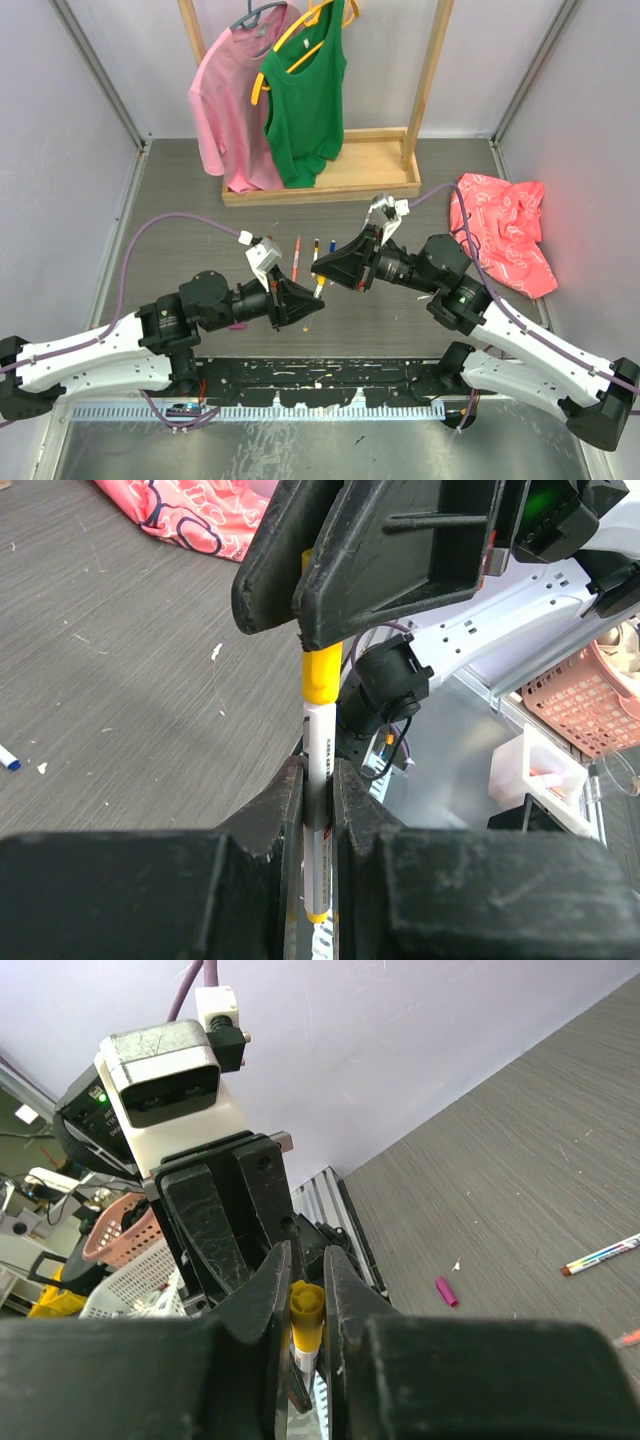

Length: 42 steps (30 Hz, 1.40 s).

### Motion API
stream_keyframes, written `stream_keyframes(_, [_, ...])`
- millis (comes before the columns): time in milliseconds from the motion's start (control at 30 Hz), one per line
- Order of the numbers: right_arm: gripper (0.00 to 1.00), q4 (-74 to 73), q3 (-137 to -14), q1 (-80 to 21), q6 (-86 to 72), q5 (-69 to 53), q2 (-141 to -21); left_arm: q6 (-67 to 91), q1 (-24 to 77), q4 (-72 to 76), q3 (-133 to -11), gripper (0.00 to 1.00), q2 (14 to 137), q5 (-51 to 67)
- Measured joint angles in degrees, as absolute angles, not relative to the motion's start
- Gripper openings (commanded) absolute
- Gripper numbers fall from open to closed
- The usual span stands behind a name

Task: Insert the pens into the pen caps
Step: Press the pen cap onto the pen.

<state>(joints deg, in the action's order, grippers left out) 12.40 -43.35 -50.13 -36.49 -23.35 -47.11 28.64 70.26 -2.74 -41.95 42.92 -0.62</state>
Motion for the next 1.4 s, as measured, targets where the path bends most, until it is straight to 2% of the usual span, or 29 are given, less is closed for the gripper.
stream_keyframes(67, [0.0,13.0,-42.8,-50.1,-37.0,-23.5,-46.8,28.6,70.3,-2.8,-42.0,0.0,42.9,-0.7])
stream_keyframes(433, [0.0,16.6,-40.8,-51.2,-36.8,-21.6,-46.0,28.7,70.3,-5.0,-44.1,0.0,43.6,-1.6])
stream_keyframes(900, [0.0,23.7,-38.0,-72.0,-30.6,5.2,-45.0,25.6,71.7,-16.0,-51.9,0.0,42.6,3.0])
stream_keyframes(1233, [0.0,30.0,-35.7,-82.0,-30.1,19.7,-48.4,23.0,72.1,-24.5,-54.4,0.0,40.8,4.0])
stream_keyframes(1400, [0.0,31.2,-35.4,-83.5,-30.1,22.4,-49.9,22.8,72.1,-27.4,-55.1,0.0,40.9,4.3])
